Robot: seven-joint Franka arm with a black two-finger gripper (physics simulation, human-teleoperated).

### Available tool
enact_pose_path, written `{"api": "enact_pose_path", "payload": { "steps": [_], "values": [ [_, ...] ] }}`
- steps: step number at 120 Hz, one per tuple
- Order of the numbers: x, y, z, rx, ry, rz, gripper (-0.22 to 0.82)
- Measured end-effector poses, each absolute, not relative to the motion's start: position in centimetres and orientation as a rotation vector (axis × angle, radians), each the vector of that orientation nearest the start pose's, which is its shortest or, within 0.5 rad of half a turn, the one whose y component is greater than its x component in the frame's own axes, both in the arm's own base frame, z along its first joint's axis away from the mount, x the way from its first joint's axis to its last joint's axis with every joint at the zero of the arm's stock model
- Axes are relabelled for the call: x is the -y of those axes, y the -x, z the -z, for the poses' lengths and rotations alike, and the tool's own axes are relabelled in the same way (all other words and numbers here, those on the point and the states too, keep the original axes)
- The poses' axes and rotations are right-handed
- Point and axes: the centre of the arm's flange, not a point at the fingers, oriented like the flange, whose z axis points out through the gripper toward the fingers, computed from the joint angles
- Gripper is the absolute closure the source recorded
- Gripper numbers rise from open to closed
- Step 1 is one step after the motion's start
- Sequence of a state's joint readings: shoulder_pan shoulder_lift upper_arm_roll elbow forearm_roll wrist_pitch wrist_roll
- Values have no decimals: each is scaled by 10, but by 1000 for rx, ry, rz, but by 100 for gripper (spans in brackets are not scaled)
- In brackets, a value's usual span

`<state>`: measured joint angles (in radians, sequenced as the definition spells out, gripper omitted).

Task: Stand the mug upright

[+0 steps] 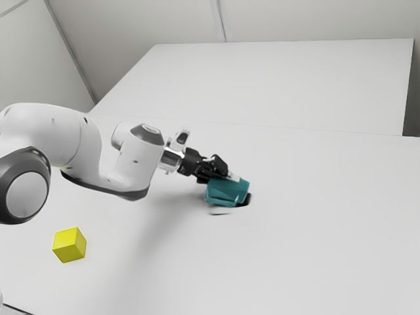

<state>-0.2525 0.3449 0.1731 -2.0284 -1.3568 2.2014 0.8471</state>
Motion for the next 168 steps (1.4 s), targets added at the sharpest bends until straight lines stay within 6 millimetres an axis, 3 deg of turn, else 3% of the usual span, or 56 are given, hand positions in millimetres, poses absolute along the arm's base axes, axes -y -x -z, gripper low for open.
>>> {"api": "enact_pose_path", "payload": {
  "steps": [32, 51, 82, 110, 143, 168],
  "values": [
    [94, -600, -347, 79, -2208, -400, 76],
    [87, -595, -397, 274, -2342, -448, 76],
    [69, -580, -431, 603, -2668, -359, 75],
    [56, -567, -427, 767, -2905, -136, 76],
    [28, -558, -400, 734, -3073, 56, 76],
    [36, -564, -373, 705, -3121, 70, 76]
  ]
}}
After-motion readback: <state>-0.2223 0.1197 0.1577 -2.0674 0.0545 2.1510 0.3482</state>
